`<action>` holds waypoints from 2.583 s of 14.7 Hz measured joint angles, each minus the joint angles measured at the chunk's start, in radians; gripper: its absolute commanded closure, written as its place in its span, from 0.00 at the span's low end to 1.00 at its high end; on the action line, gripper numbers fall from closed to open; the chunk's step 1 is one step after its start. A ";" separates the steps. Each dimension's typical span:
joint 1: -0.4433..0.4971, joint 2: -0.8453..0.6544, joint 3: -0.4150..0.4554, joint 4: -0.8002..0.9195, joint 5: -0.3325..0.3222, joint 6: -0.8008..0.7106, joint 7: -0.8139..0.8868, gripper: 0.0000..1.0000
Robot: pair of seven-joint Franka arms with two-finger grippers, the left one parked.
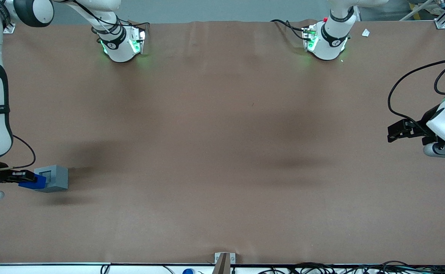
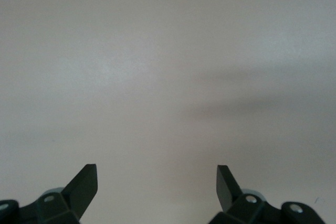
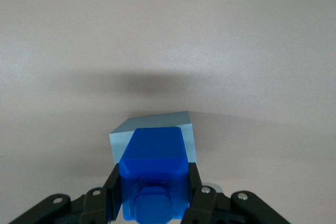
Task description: Insert blue part into gray base with right arm
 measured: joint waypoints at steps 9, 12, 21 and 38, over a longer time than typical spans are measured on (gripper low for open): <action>0.006 -0.003 0.003 0.008 -0.003 -0.089 0.000 1.00; 0.005 -0.002 0.003 0.007 -0.010 -0.093 0.001 1.00; 0.005 0.001 0.001 0.004 -0.046 -0.102 0.056 1.00; 0.012 0.012 0.000 0.001 -0.070 -0.094 0.083 1.00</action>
